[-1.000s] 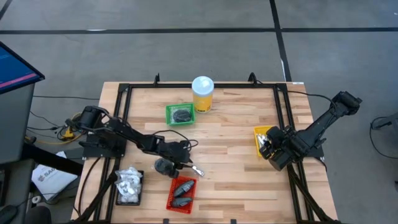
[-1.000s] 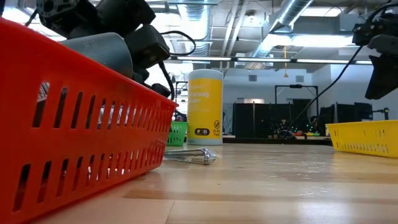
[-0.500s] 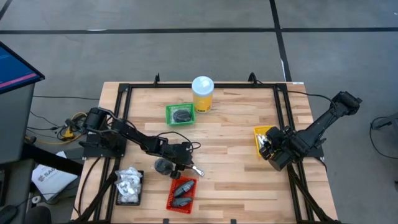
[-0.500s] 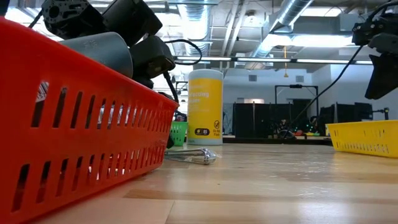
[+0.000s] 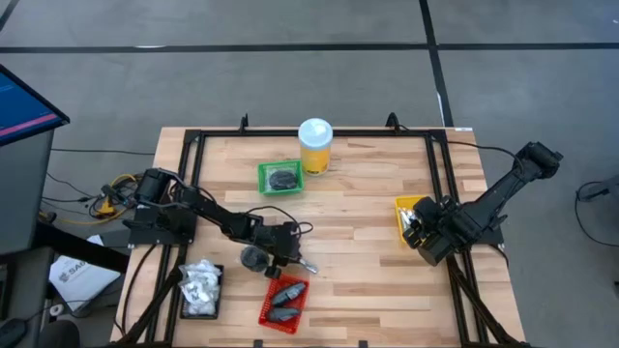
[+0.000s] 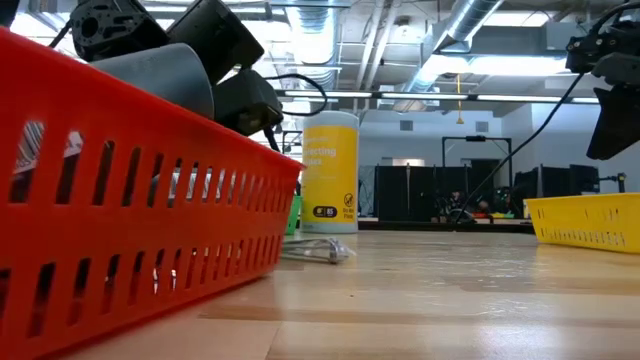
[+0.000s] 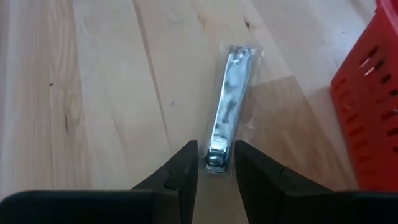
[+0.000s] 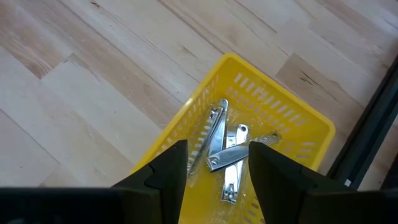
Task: Pick & Place Travel size toiletries
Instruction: Put the silver nail cutter into the yellow bin
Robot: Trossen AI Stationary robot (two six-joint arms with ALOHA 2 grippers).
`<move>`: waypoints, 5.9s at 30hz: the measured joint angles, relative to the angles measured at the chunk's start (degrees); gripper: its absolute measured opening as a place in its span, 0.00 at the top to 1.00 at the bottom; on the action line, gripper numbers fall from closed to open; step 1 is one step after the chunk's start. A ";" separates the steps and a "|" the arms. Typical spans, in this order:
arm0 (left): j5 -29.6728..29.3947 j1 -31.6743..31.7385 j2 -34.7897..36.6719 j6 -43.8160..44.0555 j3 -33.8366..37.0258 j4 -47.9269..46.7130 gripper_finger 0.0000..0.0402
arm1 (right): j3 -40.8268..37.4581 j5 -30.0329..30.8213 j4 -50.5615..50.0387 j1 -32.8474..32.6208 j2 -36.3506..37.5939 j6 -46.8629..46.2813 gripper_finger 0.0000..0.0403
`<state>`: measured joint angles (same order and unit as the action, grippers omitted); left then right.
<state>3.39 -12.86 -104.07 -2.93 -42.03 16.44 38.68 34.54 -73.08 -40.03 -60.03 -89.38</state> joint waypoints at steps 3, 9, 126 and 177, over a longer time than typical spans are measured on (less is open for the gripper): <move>-0.11 0.00 -0.12 -0.75 0.01 -0.04 0.76 | 0.00 0.00 0.08 0.00 0.00 0.00 0.60; -1.64 0.15 -0.68 -1.54 -0.03 0.34 0.76 | 0.00 0.00 0.12 0.00 0.00 -0.01 0.62; -15.53 2.85 2.78 -0.01 -12.84 40.40 0.93 | 0.02 7.61 96.26 7.93 -4.04 94.09 0.68; -14.13 2.18 7.32 0.37 -6.50 38.63 0.74 | 0.04 10.47 83.20 10.08 4.07 87.14 0.88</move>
<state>-10.74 -10.68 -96.75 -2.56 -48.53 55.07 38.72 45.01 10.11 -29.95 -55.96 -2.25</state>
